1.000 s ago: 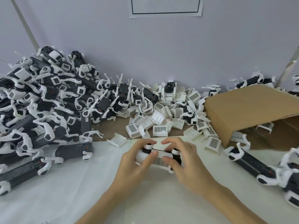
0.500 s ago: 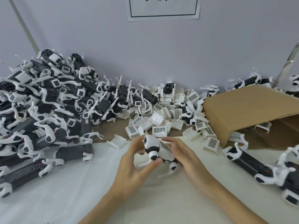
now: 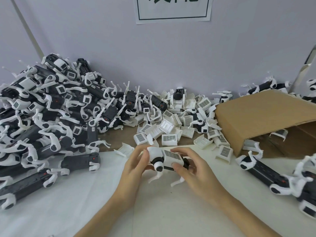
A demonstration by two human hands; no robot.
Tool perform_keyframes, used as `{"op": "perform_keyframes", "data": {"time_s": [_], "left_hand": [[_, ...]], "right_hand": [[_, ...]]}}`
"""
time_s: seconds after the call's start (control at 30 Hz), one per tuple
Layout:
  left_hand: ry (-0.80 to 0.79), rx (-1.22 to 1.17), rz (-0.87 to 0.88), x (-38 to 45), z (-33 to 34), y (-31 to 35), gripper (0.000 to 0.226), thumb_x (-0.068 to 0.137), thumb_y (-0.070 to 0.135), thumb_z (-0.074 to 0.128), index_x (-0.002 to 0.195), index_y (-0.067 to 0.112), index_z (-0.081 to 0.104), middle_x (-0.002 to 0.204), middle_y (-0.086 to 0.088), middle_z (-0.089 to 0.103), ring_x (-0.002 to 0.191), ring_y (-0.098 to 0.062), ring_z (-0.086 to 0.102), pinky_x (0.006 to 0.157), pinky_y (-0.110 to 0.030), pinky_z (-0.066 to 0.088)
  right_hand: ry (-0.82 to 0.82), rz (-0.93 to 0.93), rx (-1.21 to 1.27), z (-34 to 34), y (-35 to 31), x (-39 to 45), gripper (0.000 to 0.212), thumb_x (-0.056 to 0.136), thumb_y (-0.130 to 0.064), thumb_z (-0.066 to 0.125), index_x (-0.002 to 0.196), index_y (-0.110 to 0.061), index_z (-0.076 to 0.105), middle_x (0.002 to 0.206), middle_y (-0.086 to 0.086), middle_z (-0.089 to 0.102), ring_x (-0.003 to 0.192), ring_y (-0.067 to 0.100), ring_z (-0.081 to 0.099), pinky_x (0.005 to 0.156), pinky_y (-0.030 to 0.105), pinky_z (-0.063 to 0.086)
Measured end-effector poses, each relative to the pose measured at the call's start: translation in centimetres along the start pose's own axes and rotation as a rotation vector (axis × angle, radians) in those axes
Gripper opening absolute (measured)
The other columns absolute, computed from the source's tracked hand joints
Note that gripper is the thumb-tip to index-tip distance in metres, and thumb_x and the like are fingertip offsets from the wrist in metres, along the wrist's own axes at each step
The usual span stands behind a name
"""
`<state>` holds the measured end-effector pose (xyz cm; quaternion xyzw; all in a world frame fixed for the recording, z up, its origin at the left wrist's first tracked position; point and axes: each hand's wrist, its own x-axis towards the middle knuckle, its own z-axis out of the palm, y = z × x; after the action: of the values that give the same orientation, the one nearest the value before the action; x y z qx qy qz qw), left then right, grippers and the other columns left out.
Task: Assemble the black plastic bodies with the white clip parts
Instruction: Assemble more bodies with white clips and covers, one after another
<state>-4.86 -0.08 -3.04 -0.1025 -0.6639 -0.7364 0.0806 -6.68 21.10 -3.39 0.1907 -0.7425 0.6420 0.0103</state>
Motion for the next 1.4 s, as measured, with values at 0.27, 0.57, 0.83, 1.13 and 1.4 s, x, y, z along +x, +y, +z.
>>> {"op": "perform_keyframes", "data": {"time_s": [0.27, 0.57, 0.83, 1.13, 1.4], "left_hand": [[0.013, 0.037, -0.062, 0.3, 0.0, -0.7, 0.041, 0.102, 0.058, 0.053, 0.118, 0.027, 0.074, 0.114, -0.004, 0.075, 0.095, -0.013, 0.069, 0.079, -0.022, 0.054], [0.186, 0.058, -0.083, 0.2, 0.3, -0.7, 0.055, 0.082, 0.066, 0.065, 0.103, 0.016, 0.075, 0.088, -0.017, 0.077, 0.083, -0.031, 0.078, 0.074, -0.044, 0.058], [0.239, 0.06, -0.052, 0.5, 0.1, -1.4, 0.039, 0.092, 0.06, 0.062, 0.096, 0.025, 0.079, 0.083, -0.012, 0.077, 0.082, -0.031, 0.079, 0.075, -0.032, 0.06], [0.328, -0.122, -0.107, 1.4, -0.2, -1.3, 0.07, 0.099, 0.064, 0.039, 0.102, 0.006, 0.078, 0.098, -0.014, 0.075, 0.079, -0.028, 0.07, 0.066, -0.04, 0.057], [0.161, 0.107, -0.102, 0.9, 0.3, -1.2, 0.054, 0.107, 0.042, 0.048, 0.079, 0.004, 0.074, 0.081, -0.009, 0.071, 0.072, -0.017, 0.062, 0.062, -0.031, 0.05]], "right_hand": [[0.125, 0.052, -0.015, 0.4, -0.2, 0.0, 0.027, 0.086, -0.034, 0.084, 0.11, -0.034, 0.073, 0.112, -0.005, 0.07, 0.107, 0.015, 0.068, 0.079, 0.049, 0.063], [-0.085, -0.218, -0.378, -0.5, 0.6, 0.2, 0.047, 0.098, -0.042, 0.069, 0.143, -0.049, 0.056, 0.122, -0.015, 0.057, 0.117, 0.015, 0.061, 0.1, 0.028, 0.049], [-0.208, -0.099, -0.263, -1.2, -0.4, 0.2, 0.048, 0.096, -0.048, 0.069, 0.141, -0.056, 0.055, 0.123, -0.01, 0.064, 0.118, 0.015, 0.065, 0.104, 0.027, 0.05], [-0.01, 0.094, 0.918, -8.4, -5.3, 5.4, 0.056, 0.108, -0.042, 0.053, 0.144, 0.001, 0.052, 0.149, 0.03, 0.052, 0.135, 0.042, 0.057, 0.108, 0.045, 0.052], [0.001, 0.222, 0.936, -9.1, -1.8, 6.2, 0.067, 0.1, -0.046, 0.064, 0.148, -0.002, 0.049, 0.143, 0.028, 0.059, 0.133, 0.043, 0.059, 0.105, 0.049, 0.053]]}}
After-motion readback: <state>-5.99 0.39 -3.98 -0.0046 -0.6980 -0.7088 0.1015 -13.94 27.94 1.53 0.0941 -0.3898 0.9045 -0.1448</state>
